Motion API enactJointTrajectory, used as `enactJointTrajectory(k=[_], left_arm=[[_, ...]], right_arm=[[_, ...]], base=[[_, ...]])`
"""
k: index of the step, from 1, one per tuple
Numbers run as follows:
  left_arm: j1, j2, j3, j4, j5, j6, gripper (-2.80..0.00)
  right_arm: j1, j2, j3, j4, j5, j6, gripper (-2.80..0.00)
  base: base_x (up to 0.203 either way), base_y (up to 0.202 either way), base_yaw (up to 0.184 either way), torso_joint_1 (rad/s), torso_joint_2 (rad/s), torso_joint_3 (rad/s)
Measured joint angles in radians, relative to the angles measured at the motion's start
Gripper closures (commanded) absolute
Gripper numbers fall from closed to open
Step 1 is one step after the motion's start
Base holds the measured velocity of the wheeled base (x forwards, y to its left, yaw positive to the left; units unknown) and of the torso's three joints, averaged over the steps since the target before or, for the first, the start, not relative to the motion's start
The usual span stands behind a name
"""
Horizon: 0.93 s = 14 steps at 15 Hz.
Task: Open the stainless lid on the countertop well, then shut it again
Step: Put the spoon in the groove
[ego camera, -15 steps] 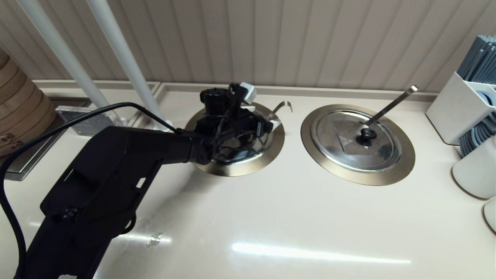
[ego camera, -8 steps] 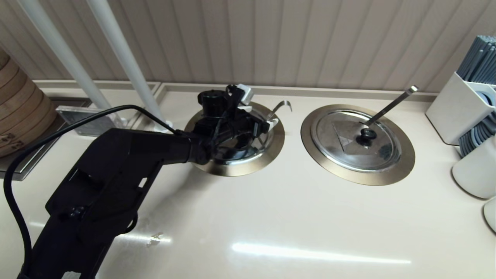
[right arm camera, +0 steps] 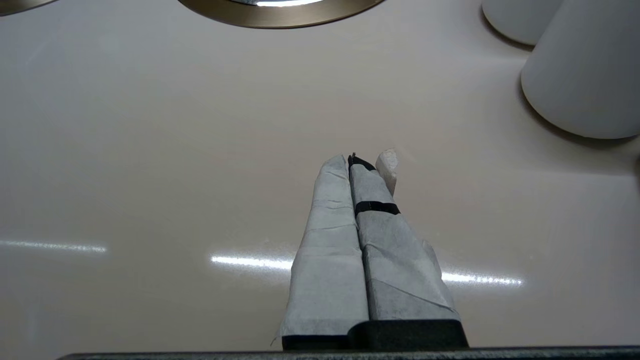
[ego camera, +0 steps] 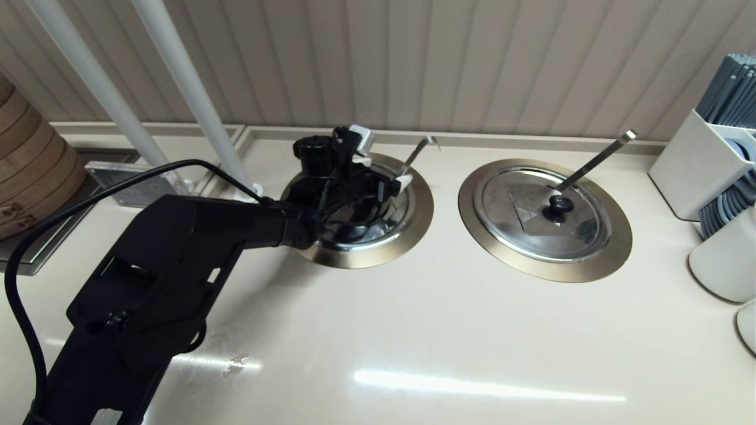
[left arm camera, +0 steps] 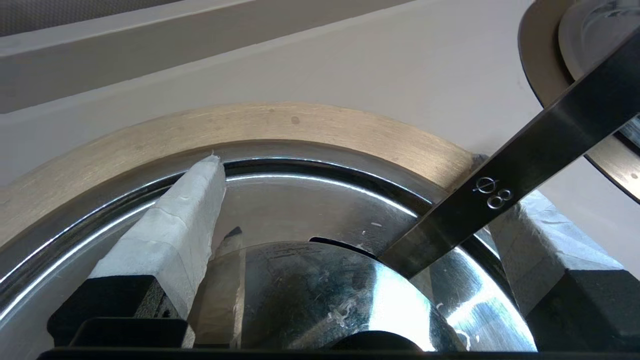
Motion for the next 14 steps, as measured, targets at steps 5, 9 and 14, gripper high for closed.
enactJointTrajectory(k=[5,9,14], left_arm=[[0.013,-0.002,0.0,-0.019,0.009,-0.017,-2.8],[0.022,-0.008,-0.003,-0.031,0.011,-0.033,-2.8],[0.006,-0.04,0.043,-0.027,0.011,-0.093,-2.8]], right_arm=[[0.0,0.0,0.0,0.0,0.0,0.0,0.0],[0.0,0.0,0.0,0.0,0.0,0.0,0.0],[0.0,0.0,0.0,0.0,0.0,0.0,0.0]], base=[[0.0,0.0,0.0,0.0,0.0,0.0],[0.0,0.0,0.0,0.0,0.0,0.0],[0.0,0.0,0.0,0.0,0.0,0.0]])
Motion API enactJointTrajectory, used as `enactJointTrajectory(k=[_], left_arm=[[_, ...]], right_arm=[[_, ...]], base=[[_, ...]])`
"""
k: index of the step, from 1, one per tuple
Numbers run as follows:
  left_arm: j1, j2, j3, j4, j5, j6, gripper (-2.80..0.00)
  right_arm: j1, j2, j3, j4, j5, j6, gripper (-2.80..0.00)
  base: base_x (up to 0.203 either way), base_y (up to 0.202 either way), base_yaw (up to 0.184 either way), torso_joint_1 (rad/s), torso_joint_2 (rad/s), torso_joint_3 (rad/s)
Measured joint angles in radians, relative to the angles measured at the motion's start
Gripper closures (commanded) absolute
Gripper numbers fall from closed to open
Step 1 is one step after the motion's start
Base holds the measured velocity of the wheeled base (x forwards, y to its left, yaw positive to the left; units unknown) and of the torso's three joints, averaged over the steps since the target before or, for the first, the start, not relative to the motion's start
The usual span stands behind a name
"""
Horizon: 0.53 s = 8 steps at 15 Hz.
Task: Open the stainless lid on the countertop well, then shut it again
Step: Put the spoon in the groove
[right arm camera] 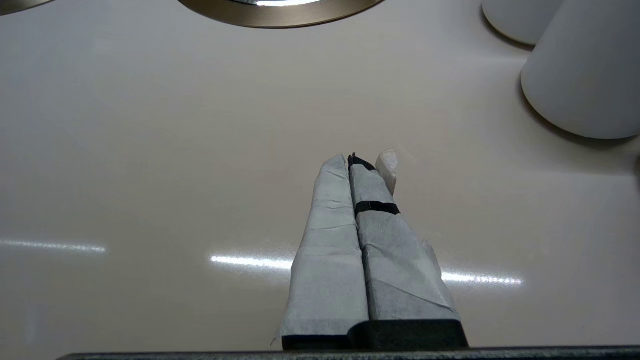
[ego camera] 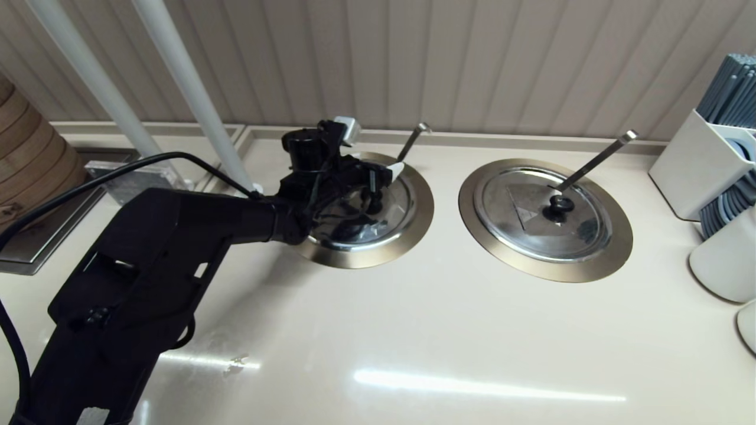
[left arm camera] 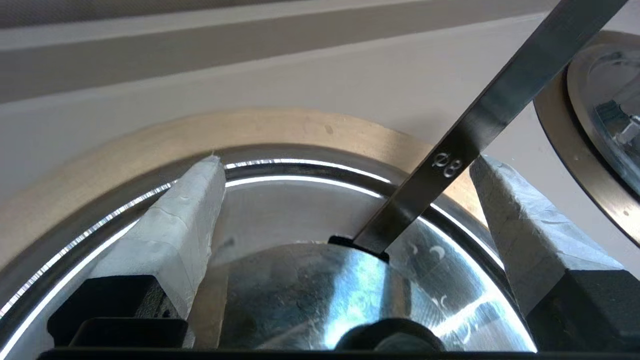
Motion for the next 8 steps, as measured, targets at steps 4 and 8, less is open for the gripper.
enactJointTrajectory(k=[4,8], left_arm=[[-0.026,-0.037,0.102,-0.004,0.0,-0.001,-2.8],[-0.038,-0.122,0.242,-0.007,0.006,0.001,-2.8]], right_arm=[[0.0,0.0,0.0,0.0,-0.001,0.0,0.0],[0.0,0.0,0.0,0.0,0.0,0.0,0.0]], base=[[0.0,0.0,0.0,0.0,0.0,0.0],[0.0,0.0,0.0,0.0,0.0,0.0]])
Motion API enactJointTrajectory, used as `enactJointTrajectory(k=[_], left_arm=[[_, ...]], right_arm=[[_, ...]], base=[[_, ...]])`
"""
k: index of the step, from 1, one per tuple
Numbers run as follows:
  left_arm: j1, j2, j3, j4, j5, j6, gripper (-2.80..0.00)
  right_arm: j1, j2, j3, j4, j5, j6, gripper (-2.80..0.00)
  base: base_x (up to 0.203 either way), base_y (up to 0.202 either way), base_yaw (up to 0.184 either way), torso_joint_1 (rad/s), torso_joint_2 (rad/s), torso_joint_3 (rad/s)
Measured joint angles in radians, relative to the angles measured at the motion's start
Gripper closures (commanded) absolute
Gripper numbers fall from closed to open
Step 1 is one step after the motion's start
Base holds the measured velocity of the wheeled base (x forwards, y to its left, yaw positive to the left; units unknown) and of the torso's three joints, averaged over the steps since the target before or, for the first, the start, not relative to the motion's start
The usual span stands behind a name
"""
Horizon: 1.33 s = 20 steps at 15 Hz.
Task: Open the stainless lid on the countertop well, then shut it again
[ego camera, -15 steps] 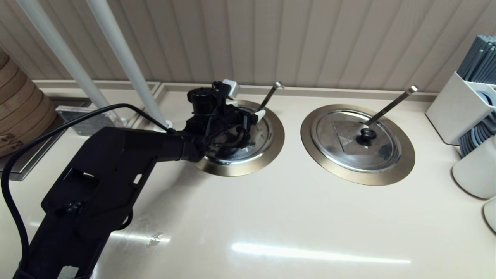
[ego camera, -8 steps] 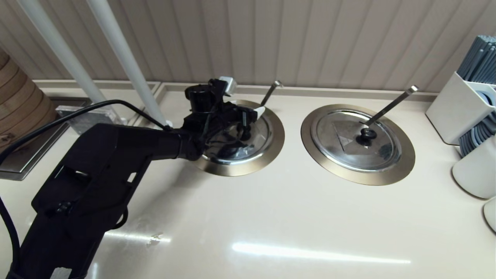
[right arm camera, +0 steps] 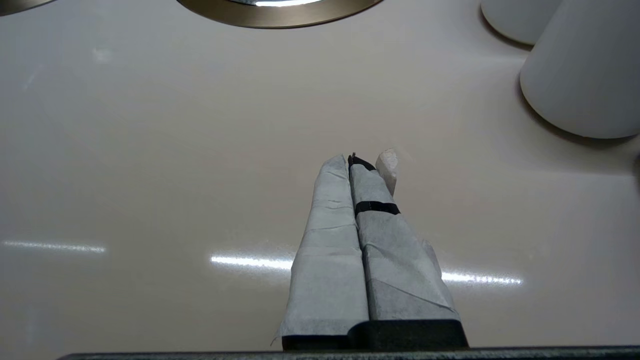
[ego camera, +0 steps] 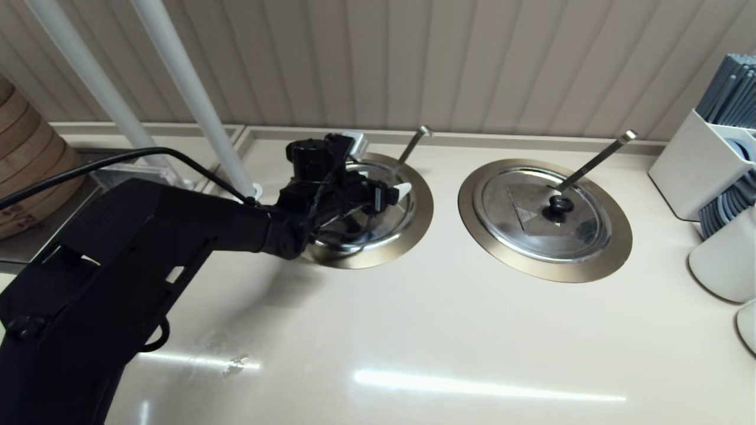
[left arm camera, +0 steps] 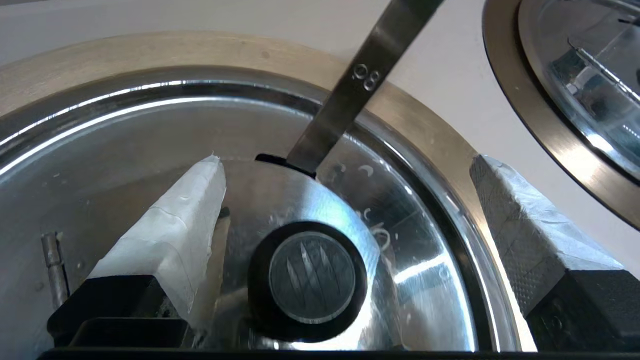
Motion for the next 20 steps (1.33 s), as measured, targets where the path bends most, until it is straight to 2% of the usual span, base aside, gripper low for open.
enactJointTrajectory(k=[3,6,7,10,12,15,17,20], left_arm=[[0.002,-0.114,0.156,0.001,0.063,-0.004,-2.8],[0.006,-0.301,0.354,0.008,0.111,-0.03,-2.8],[0.008,-0.371,0.427,0.013,0.129,-0.036,0.0],[0.072,-0.638,0.611,0.072,0.197,-0.037,0.0],[0.179,-0.877,0.694,0.2,0.226,-0.023,0.0],[0.319,-1.275,0.769,0.489,0.246,0.0,0.0],[0.383,-1.532,0.805,0.696,0.246,0.014,0.0],[0.441,-1.867,0.871,0.988,0.167,0.024,0.0]], right_arm=[[0.0,0.0,0.0,0.0,0.0,0.0,0.0],[0.0,0.0,0.0,0.0,0.0,0.0,0.0],[0.0,0.0,0.0,0.0,0.0,0.0,0.0],[0.0,0.0,0.0,0.0,0.0,0.0,0.0],[0.0,0.0,0.0,0.0,0.0,0.0,0.0],[0.0,0.0,0.0,0.0,0.0,0.0,0.0],[0.0,0.0,-0.001,0.0,0.0,-0.001,0.0],[0.0,0.0,-0.001,0.0,0.0,-0.001,0.0]], base=[[0.0,0.0,0.0,0.0,0.0,0.0],[0.0,0.0,0.0,0.0,0.0,0.0],[0.0,0.0,0.0,0.0,0.0,0.0],[0.0,0.0,0.0,0.0,0.0,0.0],[0.0,0.0,0.0,0.0,0.0,0.0],[0.0,0.0,0.0,0.0,0.0,0.0],[0.0,0.0,0.0,0.0,0.0,0.0],[0.0,0.0,0.0,0.0,0.0,0.0]])
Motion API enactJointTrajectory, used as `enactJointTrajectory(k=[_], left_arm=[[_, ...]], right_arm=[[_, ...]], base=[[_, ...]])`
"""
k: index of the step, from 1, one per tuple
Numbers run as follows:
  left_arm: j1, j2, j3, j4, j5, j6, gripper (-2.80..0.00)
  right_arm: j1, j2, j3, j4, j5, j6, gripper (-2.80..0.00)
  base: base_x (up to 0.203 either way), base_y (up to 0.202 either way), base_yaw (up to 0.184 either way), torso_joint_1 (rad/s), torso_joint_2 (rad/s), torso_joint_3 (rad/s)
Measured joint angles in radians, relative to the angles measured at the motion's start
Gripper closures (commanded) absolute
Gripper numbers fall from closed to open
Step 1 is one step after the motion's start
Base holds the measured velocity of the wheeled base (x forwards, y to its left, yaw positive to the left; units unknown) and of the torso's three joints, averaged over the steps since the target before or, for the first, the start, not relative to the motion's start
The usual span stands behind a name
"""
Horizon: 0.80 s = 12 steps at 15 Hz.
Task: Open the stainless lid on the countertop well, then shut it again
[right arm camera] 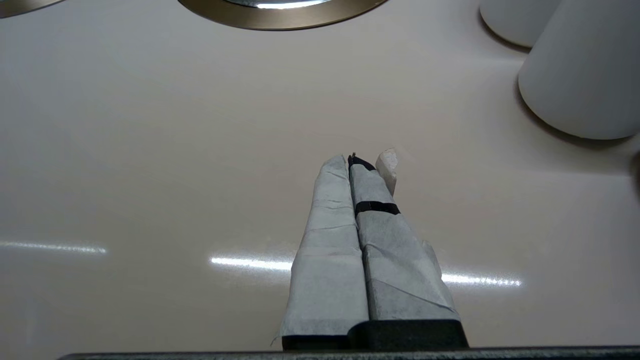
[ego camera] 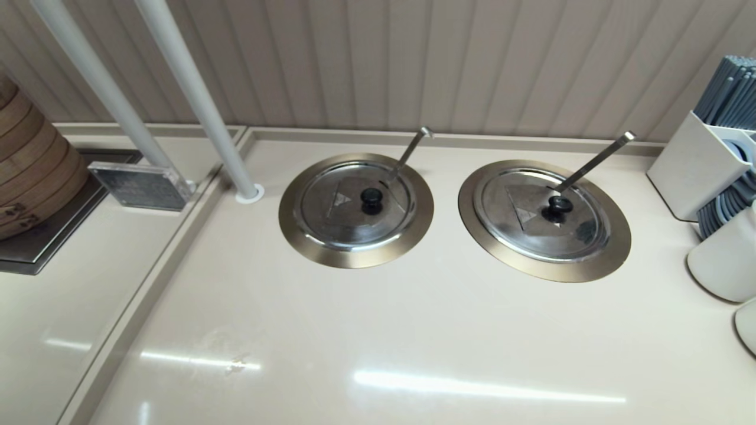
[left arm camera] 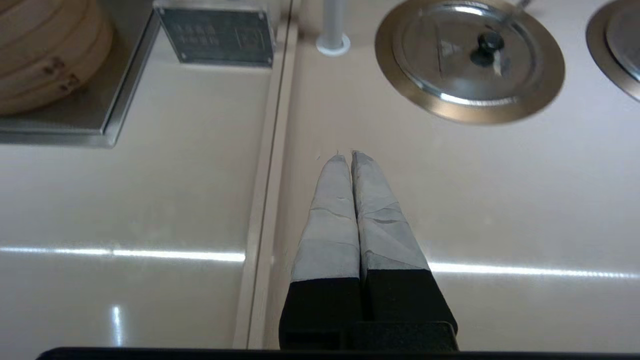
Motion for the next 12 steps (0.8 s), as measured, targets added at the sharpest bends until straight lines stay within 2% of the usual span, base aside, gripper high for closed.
enactJointTrajectory(k=[2,3,6,9,11,12], left_arm=[[0.022,-0.159,0.04,0.139,-0.043,0.005,0.0],[0.028,-0.223,0.062,0.183,-0.043,0.008,0.0],[0.034,-0.351,0.179,0.21,0.012,0.04,0.0],[0.035,-0.406,0.417,0.055,0.083,0.064,0.0],[0.036,-0.421,0.614,-0.119,0.112,0.071,0.0],[0.036,-0.425,0.687,-0.227,0.099,0.049,0.0]], right_arm=[[0.0,0.0,0.0,0.0,0.0,0.0,0.0],[0.0,0.0,0.0,0.0,0.0,0.0,0.0],[0.0,0.0,0.0,0.0,0.0,0.0,0.0],[0.0,0.0,0.0,0.0,0.0,0.001,0.0],[0.0,0.0,0.0,0.0,0.0,0.001,0.0],[0.0,0.0,0.001,0.0,0.0,0.0,0.0]], base=[[0.0,0.0,0.0,0.0,0.0,0.0],[0.0,0.0,0.0,0.0,0.0,0.0],[0.0,0.0,0.0,0.0,0.0,0.0],[0.0,0.0,0.0,0.0,0.0,0.0],[0.0,0.0,0.0,0.0,0.0,0.0],[0.0,0.0,0.0,0.0,0.0,0.0]])
